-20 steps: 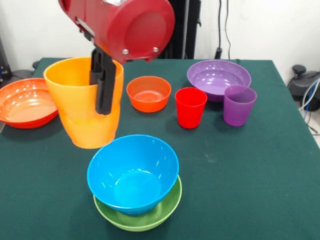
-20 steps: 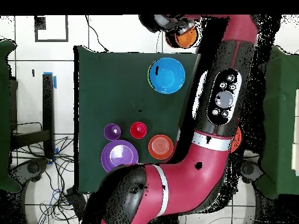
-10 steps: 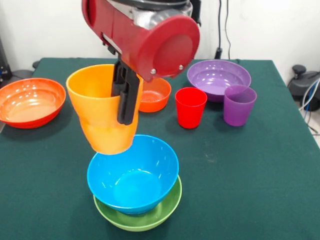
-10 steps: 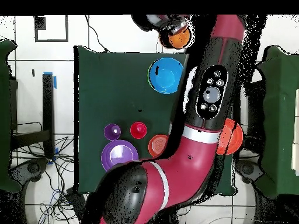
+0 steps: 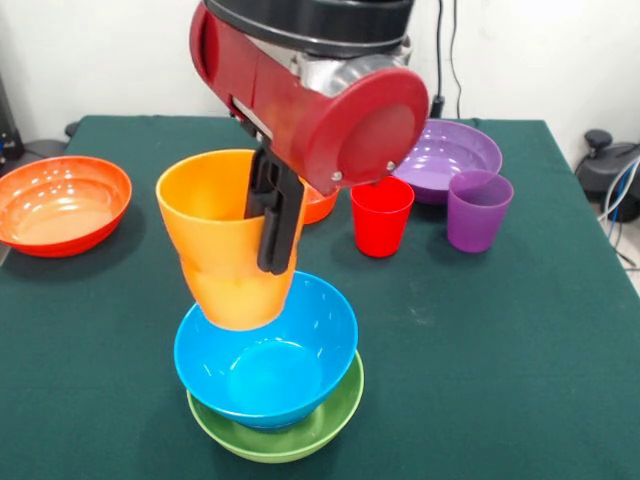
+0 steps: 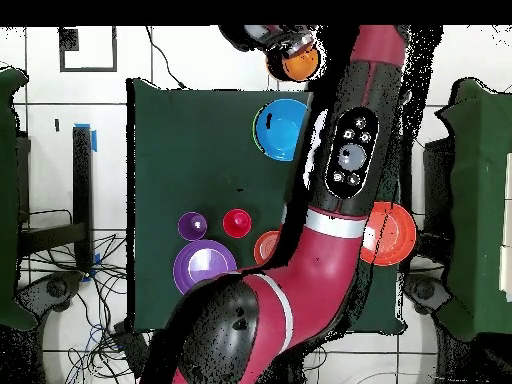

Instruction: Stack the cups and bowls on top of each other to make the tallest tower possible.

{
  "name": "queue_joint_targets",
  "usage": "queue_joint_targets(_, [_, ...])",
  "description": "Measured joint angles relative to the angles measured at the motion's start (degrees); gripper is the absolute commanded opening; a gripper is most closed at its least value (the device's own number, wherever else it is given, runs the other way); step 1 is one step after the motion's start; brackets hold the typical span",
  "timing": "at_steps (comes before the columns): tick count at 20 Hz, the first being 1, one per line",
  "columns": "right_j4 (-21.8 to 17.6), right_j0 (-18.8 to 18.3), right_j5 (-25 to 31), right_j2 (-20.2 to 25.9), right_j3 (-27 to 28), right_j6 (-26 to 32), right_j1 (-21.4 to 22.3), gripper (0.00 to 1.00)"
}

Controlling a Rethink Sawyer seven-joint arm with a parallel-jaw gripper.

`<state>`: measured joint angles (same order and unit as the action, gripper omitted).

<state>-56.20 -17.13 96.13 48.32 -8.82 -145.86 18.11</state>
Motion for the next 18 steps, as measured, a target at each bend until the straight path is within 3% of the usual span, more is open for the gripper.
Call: queue_joint_targets(18, [-8.27,-0.58,0.0,9.49,0.03,0.0,-0.33,0.0])
